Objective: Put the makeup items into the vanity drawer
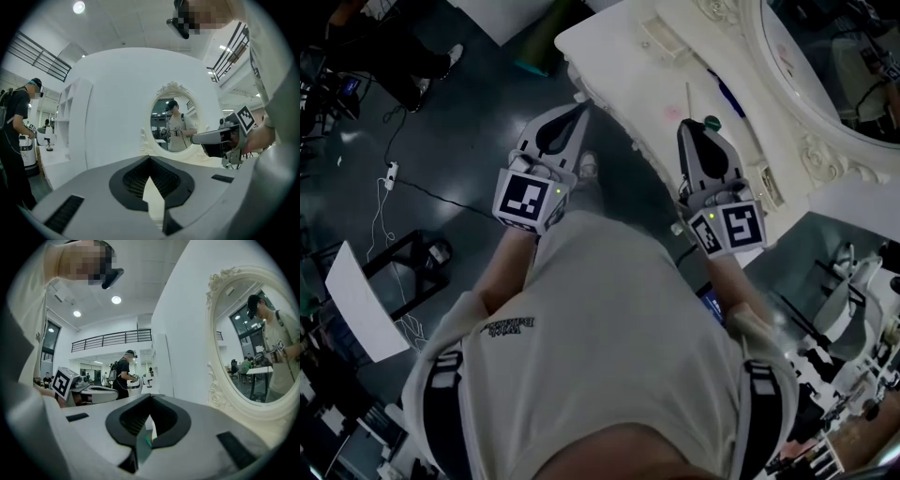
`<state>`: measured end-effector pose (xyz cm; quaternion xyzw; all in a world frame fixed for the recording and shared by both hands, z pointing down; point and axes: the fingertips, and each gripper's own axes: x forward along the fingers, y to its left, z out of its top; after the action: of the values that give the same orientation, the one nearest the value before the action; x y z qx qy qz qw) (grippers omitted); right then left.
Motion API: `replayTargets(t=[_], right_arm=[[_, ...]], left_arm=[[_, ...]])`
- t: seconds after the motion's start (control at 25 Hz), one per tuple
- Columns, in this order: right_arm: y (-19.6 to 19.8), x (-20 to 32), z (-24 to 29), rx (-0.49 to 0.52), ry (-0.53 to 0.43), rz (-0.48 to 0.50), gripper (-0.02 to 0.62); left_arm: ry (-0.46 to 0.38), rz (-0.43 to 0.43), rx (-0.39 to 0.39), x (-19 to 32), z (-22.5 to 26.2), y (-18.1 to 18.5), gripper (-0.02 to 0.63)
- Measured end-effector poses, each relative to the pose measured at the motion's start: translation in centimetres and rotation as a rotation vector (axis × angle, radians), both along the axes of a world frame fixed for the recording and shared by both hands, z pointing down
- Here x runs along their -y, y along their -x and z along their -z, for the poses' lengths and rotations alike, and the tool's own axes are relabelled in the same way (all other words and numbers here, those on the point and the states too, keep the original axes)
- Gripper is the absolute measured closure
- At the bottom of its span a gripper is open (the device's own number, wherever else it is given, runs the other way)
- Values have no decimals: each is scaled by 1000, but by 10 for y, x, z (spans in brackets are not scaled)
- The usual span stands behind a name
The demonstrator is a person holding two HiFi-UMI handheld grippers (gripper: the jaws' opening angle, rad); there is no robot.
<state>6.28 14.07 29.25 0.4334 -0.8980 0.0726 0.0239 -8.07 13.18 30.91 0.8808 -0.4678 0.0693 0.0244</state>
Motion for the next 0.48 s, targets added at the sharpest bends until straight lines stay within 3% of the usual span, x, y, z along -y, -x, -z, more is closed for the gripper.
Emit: replayTargets(t=[0.48], right_arm=[[46, 96, 12, -41, -9, -74, 592]], left_arm=[[-9, -107, -13, 102, 5, 36, 592]])
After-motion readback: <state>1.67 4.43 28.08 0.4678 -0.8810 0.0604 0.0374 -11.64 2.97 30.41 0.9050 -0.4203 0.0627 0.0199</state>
